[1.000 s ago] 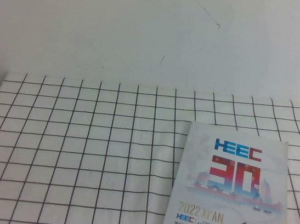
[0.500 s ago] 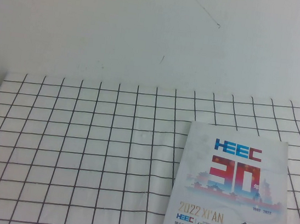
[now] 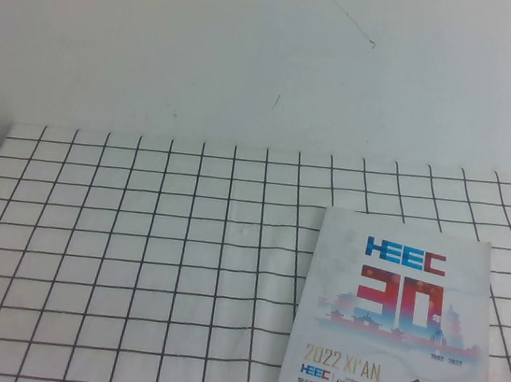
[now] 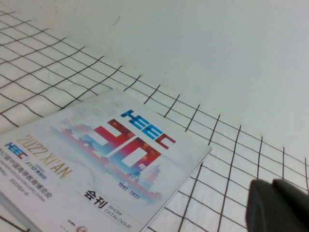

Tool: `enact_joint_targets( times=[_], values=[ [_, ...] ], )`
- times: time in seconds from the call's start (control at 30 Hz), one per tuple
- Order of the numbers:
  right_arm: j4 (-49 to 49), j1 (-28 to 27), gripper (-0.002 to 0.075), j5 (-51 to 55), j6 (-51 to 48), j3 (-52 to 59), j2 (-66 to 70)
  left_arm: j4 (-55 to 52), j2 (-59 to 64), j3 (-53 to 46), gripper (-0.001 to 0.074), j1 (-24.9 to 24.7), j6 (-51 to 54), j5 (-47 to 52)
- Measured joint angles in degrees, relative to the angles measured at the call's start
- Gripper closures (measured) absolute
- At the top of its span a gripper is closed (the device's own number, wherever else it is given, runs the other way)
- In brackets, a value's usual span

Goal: Close book
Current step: 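Close the open booklet and leave it lying on the table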

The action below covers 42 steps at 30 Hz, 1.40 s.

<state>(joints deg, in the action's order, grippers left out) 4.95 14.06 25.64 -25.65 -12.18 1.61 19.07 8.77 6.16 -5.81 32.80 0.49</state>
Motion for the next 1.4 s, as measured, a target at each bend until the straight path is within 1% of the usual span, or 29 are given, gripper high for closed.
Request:
enact_joint_targets(
  times=[0.13, 0.2, 0.3, 0.33, 0.37, 0.47, 0.77, 1.4],
  values=[
    [0.00, 0.00, 0.0729, 0.00, 0.00, 0.00, 0.00, -8.90, -3.34, -2.74, 0.0737, 1.95, -9.32, 2.65],
    [0.00, 0.00, 0.0729, 0.03, 0.00, 0.00, 0.00, -11.64, -5.49, -4.24, 0.0737, 2.75, -13.30, 4.19],
    [0.00, 0.00, 0.0729, 0.12, -0.10, 0.00, 0.00, -13.23, -8.63, -6.66, 0.0737, 3.62, -18.26, 6.04],
    [0.00, 0.00, 0.0729, 0.12, -0.02, 0.00, 0.00, -13.73, -9.31, -7.46, 0.0737, 3.86, -23.30, 11.18],
    [0.00, 0.00, 0.0729, 0.12, -0.02, 0.00, 0.00, -13.73, -9.31, -7.46, 0.0737, 3.86, -24.97, 13.86],
    [0.00, 0.00, 0.0729, 0.12, -0.02, 0.00, 0.00, -14.10, -9.31, -7.34, 0.0737, 3.86, -28.86, 17.42],
    [0.00, 0.00, 0.0729, 0.24, -0.02, 0.00, 0.00, -14.81, -9.43, -7.24, 0.0737, 3.95, -34.72, 17.75],
    [0.00, 0.00, 0.0729, 0.24, -0.12, 0.00, 0.00, -14.94, -9.43, -7.12, 0.0737, 3.95, -35.29, 18.00]
  ],
)
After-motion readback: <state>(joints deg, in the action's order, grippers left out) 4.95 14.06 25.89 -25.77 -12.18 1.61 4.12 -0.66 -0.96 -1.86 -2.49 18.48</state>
